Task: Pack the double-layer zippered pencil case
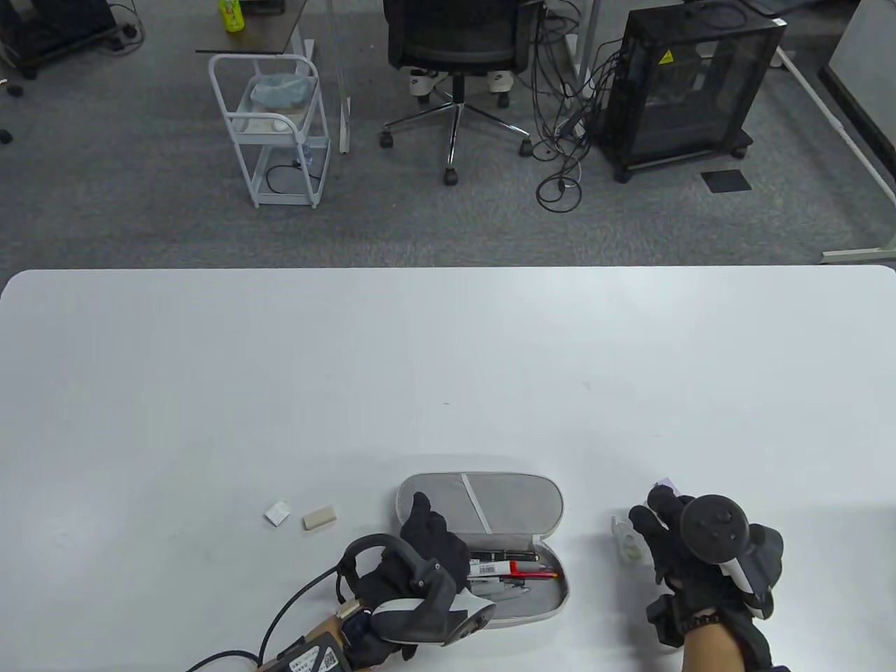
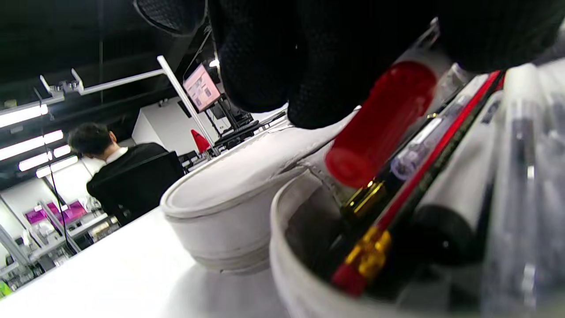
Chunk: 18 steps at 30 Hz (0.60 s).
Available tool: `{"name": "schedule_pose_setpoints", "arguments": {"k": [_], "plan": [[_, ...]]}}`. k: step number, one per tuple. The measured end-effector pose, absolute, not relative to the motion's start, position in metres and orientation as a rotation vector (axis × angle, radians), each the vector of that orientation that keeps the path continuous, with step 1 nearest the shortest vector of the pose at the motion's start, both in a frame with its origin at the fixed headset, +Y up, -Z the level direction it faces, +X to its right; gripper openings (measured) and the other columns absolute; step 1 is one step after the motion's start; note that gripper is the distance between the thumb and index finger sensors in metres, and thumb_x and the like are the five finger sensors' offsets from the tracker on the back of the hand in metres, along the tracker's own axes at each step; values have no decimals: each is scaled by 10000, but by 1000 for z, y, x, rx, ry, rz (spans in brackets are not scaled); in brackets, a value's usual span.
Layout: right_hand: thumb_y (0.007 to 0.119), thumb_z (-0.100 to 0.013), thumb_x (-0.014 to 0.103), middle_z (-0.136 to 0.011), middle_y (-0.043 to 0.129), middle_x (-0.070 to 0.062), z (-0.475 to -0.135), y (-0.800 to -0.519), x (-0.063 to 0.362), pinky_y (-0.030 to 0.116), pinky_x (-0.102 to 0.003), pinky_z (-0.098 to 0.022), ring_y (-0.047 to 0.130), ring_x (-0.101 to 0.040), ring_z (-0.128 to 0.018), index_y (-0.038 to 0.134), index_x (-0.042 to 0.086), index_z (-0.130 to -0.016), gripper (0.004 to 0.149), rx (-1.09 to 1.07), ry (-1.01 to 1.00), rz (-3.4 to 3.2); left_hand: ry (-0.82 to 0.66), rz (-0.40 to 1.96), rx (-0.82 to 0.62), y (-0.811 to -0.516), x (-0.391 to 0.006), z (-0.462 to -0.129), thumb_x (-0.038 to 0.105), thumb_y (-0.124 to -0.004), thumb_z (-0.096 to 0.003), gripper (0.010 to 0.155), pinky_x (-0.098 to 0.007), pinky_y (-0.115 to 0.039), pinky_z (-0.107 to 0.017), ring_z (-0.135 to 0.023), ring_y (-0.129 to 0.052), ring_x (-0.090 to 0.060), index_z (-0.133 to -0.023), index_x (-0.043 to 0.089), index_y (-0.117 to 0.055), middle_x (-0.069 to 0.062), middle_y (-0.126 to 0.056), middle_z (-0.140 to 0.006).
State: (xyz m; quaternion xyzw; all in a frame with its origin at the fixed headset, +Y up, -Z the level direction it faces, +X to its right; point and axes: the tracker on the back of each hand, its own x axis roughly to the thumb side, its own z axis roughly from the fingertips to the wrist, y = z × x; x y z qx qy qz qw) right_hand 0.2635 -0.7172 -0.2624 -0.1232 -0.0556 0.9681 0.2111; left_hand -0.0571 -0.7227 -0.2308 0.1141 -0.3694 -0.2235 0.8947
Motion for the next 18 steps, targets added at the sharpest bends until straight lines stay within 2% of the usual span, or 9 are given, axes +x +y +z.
{"name": "schedule_pose_setpoints", "arguments": {"k": [5, 8, 11, 15, 18], "plan": [[718, -420, 576, -873, 897, -74, -262, -720, 270, 512, -569, -689, 847, -329, -782, 761, 186, -940, 652, -400, -176, 2678, -760, -450, 123, -735, -59, -236, 600, -745, -382, 512, -579, -584, -721, -842, -897, -303, -773, 292, -865, 23, -970, -765], [729, -425, 556, -891, 875, -80, -263, -721, 277, 505, -572, -690, 836, -331, -789, 733, 177, -958, 654, -477, -225, 2706, -761, -481, 117, -738, -61, -238, 602, -730, -384, 517, -579, -568, -729, -869, -866, -305, -788, 300, -844, 19, -936, -798], [753, -430, 518, -942, 811, -100, -264, -722, 284, 471, -584, -695, 788, -346, -827, 668, 164, -996, 674, -573, -275, 2747, -756, -485, 74, -736, -63, -238, 654, -719, -359, 605, -585, -547, -738, -900, -834, -311, -849, 306, -786, 19, -906, -844], [734, -462, 396, -994, 736, -133, -267, -730, 294, 421, -605, -700, 718, -378, -872, 623, 163, -1020, 614, -698, -225, 2807, -737, -432, 91, -730, -70, -241, 659, -712, -357, 615, -581, -557, -735, -891, -845, -312, -851, 302, -786, 39, -914, -847], [749, -460, 393, -1014, 711, -148, -269, -736, 298, 394, -617, -702, 689, -398, -889, 625, 162, -1024, 623, -760, -137, 2816, -716, -385, 143, -721, -77, -243, 659, -702, -362, 611, -577, -568, -730, -881, -858, -307, -846, 297, -792, 34, -922, -844]]}}
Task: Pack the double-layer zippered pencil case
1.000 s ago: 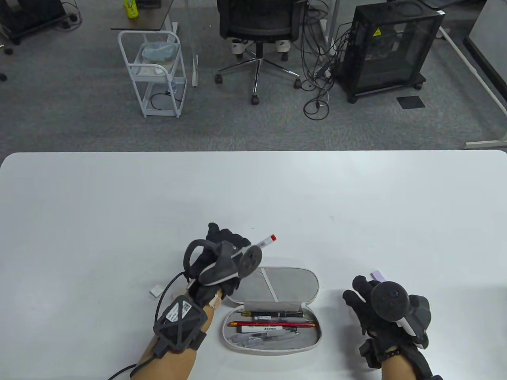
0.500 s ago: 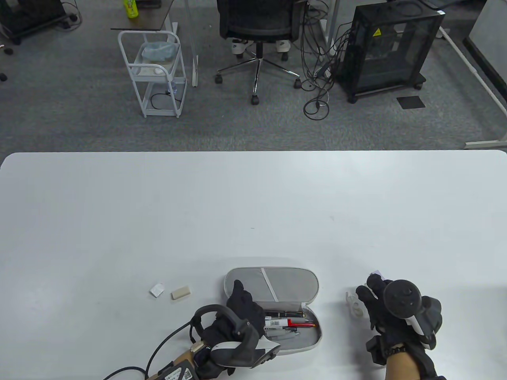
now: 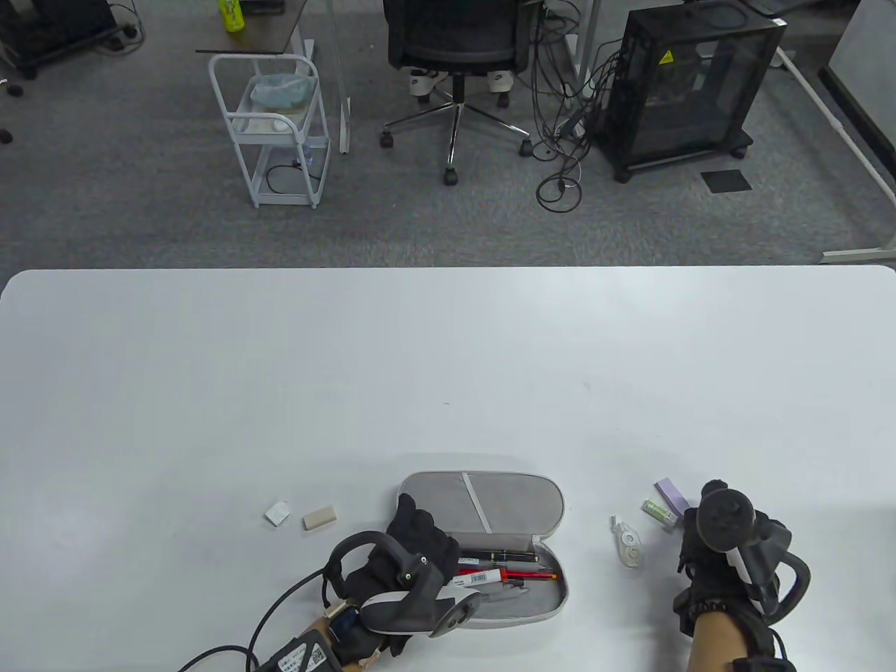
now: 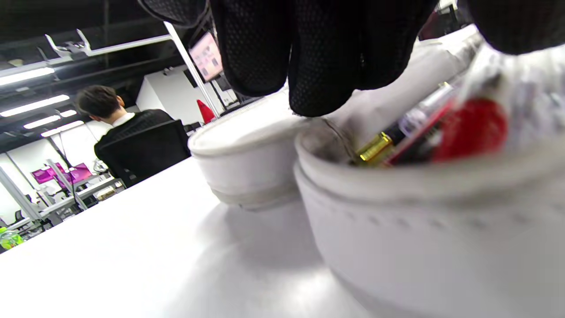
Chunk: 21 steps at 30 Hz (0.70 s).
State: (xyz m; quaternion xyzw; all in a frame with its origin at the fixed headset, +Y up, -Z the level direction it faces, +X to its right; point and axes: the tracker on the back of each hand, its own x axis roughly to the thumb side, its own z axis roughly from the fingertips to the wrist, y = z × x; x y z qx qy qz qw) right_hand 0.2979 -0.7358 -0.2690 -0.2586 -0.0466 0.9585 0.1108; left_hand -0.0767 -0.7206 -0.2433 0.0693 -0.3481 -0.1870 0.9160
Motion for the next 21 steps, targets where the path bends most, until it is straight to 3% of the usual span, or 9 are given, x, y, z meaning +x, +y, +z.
{"name": "schedule_pose_setpoints", "arguments": {"k": [7, 9, 12, 16, 21], "plan": [[828, -415, 479, -1080, 605, -193, -277, -751, 300, 317, -640, -704, 580, -443, -940, 607, 189, -1050, 732, -839, 70, 2901, -666, -276, 211, -704, -94, -248, 647, -688, -380, 589, -576, -580, -724, -866, -873, -306, -833, 291, -807, 35, -937, -826], [824, -398, 535, -1108, 547, -200, -279, -756, 301, 290, -647, -704, 533, -451, -961, 552, 210, -1075, 799, -844, 159, 2917, -655, -263, 205, -704, -98, -250, 646, -691, -380, 589, -576, -582, -723, -865, -873, -306, -833, 289, -807, 33, -938, -825], [777, -413, 563, -1130, 503, -197, -281, -763, 305, 269, -652, -706, 502, -456, -976, 516, 260, -1085, 782, -862, 306, 2901, -641, -254, 193, -705, -103, -253, 646, -692, -380, 588, -577, -582, -722, -866, -873, -307, -833, 289, -809, 33, -938, -825], [803, -400, 532, -1098, 567, -189, -283, -765, 307, 291, -645, -707, 548, -448, -955, 631, 300, -1022, 686, -900, 159, 2863, -623, -237, 183, -705, -108, -257, 646, -692, -380, 587, -577, -582, -722, -865, -874, -308, -830, 288, -812, 33, -940, -825], [838, -414, 497, -1073, 628, -174, -283, -763, 310, 318, -640, -708, 595, -436, -937, 709, 324, -958, 586, -906, 127, 2831, -622, -250, 179, -705, -107, -256, 646, -684, -384, 588, -578, -586, -720, -861, -881, -308, -832, 288, -813, 31, -946, -821]]}}
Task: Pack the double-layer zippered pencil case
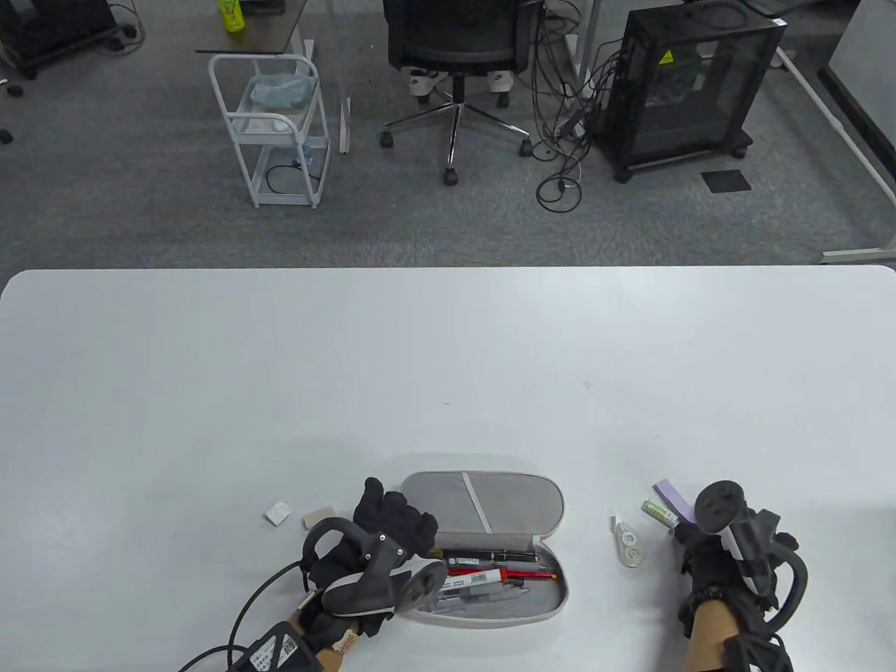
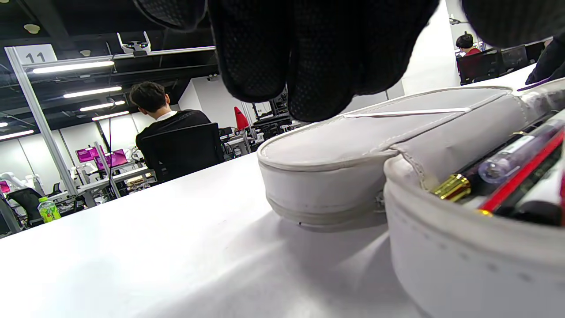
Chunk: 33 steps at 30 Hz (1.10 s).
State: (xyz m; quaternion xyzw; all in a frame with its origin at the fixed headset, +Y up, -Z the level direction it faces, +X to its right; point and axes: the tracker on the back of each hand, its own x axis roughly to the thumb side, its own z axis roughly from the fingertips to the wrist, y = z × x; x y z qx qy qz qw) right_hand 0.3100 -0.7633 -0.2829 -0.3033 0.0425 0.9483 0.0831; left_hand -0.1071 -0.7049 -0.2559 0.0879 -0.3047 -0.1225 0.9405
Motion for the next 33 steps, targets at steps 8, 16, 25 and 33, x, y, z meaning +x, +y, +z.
{"name": "schedule_pose_setpoints", "arguments": {"k": [8, 16, 25, 33], "plan": [[835, -410, 436, -946, 808, -108, -276, -745, 306, 389, -626, -700, 726, -385, -866, 838, 225, -870, 506, -856, -209, 2788, -589, -234, 175, -703, -114, -261, 645, -683, -386, 585, -580, -587, -719, -861, -882, -310, -829, 288, -819, 31, -948, -821], [828, -404, 444, -937, 817, -88, -268, -713, 228, 416, -611, -702, 741, -362, -865, 832, 241, -867, 505, -226, -442, 2814, -564, -225, 162, -703, -114, -267, 645, -687, -386, 586, -582, -585, -721, -866, -881, -311, -834, 290, -814, 33, -946, -826], [820, -394, 461, -947, 829, -70, -265, -716, 128, 422, -606, -709, 759, -353, -871, 818, 288, -883, 518, 240, -469, 3084, -588, -249, 166, -705, -104, -268, 643, -694, -382, 596, -587, -572, -728, -897, -852, -318, -861, 300, -780, 30, -910, -876], [775, -422, 476, -1096, 644, -120, -262, -721, 131, 352, -637, -714, 617, -426, -973, 575, 230, -1047, 701, 253, -426, 3108, -605, -306, 169, -705, -89, -279, 604, -729, -390, 591, -598, -556, -735, -918, -836, -313, -900, 305, -728, 36, -874, -917]]}}
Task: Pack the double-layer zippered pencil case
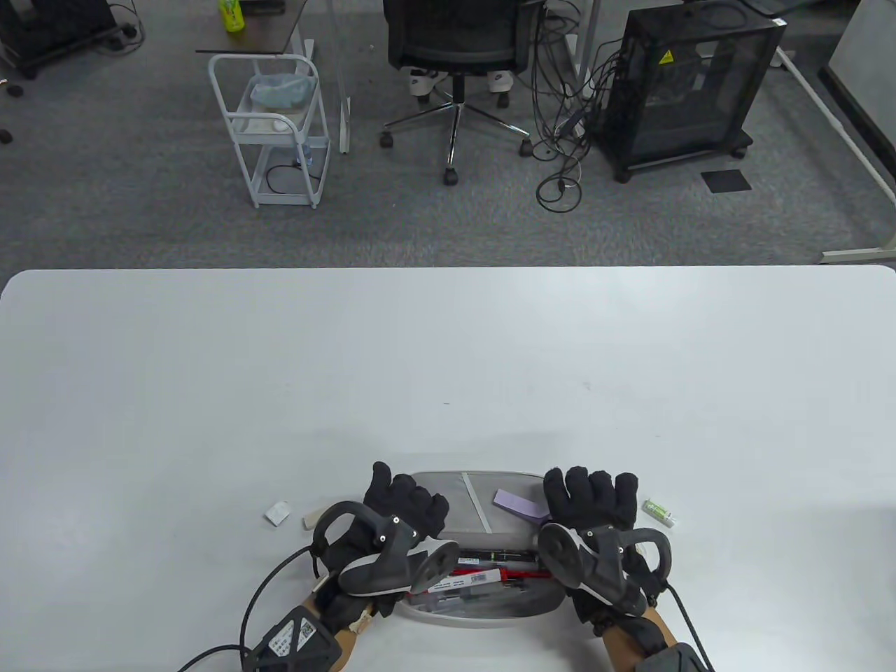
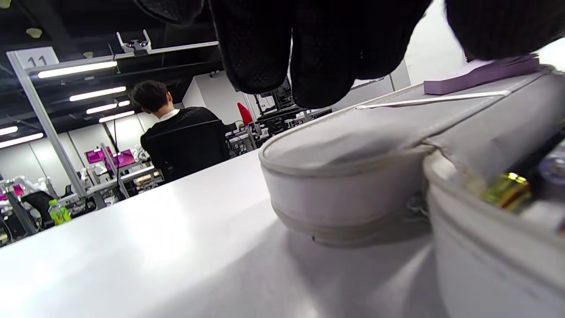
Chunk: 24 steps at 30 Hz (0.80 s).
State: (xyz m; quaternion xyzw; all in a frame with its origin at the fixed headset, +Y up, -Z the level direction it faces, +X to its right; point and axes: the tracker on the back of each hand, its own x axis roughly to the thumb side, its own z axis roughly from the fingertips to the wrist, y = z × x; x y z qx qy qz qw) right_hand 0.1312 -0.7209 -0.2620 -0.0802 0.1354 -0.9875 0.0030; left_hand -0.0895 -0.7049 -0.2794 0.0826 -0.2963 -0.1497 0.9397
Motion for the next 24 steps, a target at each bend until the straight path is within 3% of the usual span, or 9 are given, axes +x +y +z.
{"name": "schedule_pose_setpoints", "arguments": {"k": [4, 11, 13, 16, 19, 21, 24], "plan": [[718, -441, 476, -1169, 534, -142, -257, -725, 115, 330, -632, -729, 515, -470, -1056, 462, 196, -1075, 739, -464, 328, -3120, -622, -372, 152, -699, -71, -294, 553, -753, -404, 578, -604, -533, -745, -947, -802, -314, -927, 318, -683, 34, -832, -958], [677, -453, 494, -1176, 481, -186, -264, -745, 113, 308, -641, -730, 454, -508, -1075, 423, 159, -1070, 747, -379, -58, -3084, -673, -493, -43, -704, -31, -334, 487, -800, -391, 622, -612, -471, -767, -1015, -694, -324, -967, 400, -582, 5, -674, -1076], [669, -456, 492, -1188, 439, -169, -266, -748, 116, 309, -644, -729, 453, -512, -1071, 388, 175, -1071, 747, -363, -87, -3112, -704, -540, -126, -713, -25, -343, 510, -803, -369, 652, -613, -455, -772, -1036, -658, -327, -970, 444, -560, -3, -603, -1117], [656, -458, 496, -1186, 473, -157, -269, -749, 117, 323, -646, -727, 480, -499, -1072, 413, 179, -1070, 731, -371, -74, -3100, -683, -532, -234, -723, -19, -355, 431, -724, -381, 604, -613, -459, -775, -1037, -678, -316, -943, 458, -506, 30, -605, -1121], [650, -457, 501, -1185, 480, -154, -271, -750, 117, 335, -644, -727, 502, -488, -1072, 421, 178, -1070, 729, -390, -80, -3092, -699, -452, -176, -726, -17, -362, 420, -756, -345, 524, -598, -527, -758, -986, -788, -280, -856, 463, -647, 66, -770, -1026], [643, -457, 504, -1183, 484, -149, -272, -750, 118, 335, -643, -728, 505, -486, -1071, 427, 182, -1068, 724, -388, -86, -3108, -727, -407, -78, -731, -15, -359, 395, -756, -342, 404, -586, -575, -737, -915, -867, -263, -745, 369, -777, 58, -867, -919], [632, -455, 513, -1184, 490, -144, -272, -750, 118, 335, -642, -729, 507, -480, -1074, 431, 186, -1068, 723, -396, -84, -3105, -747, -526, -50, -736, -14, -353, 399, -644, -380, 394, -562, -557, -760, -920, -846, -231, -768, 371, -702, 80, -819, -916]]}}
